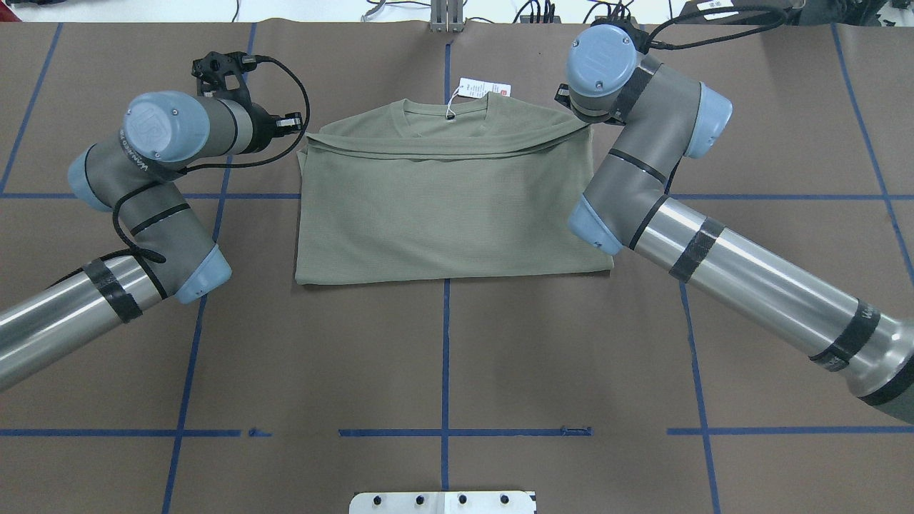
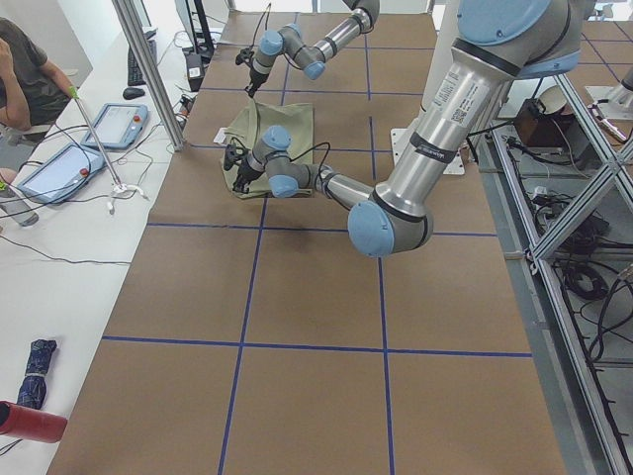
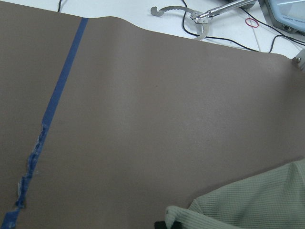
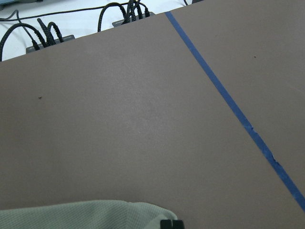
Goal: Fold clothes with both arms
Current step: 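Move the right gripper to the folded edge corner nearest it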
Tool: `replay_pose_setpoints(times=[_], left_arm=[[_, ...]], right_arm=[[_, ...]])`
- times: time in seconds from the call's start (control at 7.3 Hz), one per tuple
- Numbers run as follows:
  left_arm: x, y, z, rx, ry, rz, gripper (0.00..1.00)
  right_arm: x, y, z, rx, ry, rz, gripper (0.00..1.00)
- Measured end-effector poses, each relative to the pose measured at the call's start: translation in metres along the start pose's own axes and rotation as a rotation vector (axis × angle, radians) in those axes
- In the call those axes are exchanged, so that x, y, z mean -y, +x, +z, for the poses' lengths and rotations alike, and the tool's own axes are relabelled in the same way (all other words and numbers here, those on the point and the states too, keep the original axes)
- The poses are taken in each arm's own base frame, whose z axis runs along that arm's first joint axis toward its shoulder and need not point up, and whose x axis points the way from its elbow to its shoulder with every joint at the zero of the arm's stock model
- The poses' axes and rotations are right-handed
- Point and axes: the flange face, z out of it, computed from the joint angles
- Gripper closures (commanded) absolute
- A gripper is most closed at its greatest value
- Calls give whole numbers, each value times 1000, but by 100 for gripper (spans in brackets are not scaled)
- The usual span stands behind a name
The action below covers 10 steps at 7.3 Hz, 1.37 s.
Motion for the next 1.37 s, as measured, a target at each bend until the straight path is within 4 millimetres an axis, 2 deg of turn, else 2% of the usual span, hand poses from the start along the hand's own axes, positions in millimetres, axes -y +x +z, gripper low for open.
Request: replay_pose_setpoints(times=[0.27, 0.41, 0.55, 0.82, 0.96, 1.1, 1.37], left_arm=[[0, 1, 0, -2, 0, 0, 60], [0, 2, -1, -4, 0, 0, 60], [0, 3, -2, -7, 1, 0, 60], [1, 3, -3, -10, 0, 0, 60], [0, 3, -4, -17, 2, 1, 60], [0, 3, -5, -30, 6, 2, 60], [-1, 3, -6, -41, 9, 2, 59]], right_arm=[[6, -3, -13, 27, -4, 8, 49], [8, -3, -33, 68, -34, 16, 41], [1, 11, -52, 112, -75, 28, 39], [-47, 57, -74, 164, -141, 124, 37], [-72, 72, -83, 175, -161, 197, 37], [-91, 86, -87, 178, -170, 260, 37], [-121, 109, -77, 199, -204, 364, 37]])
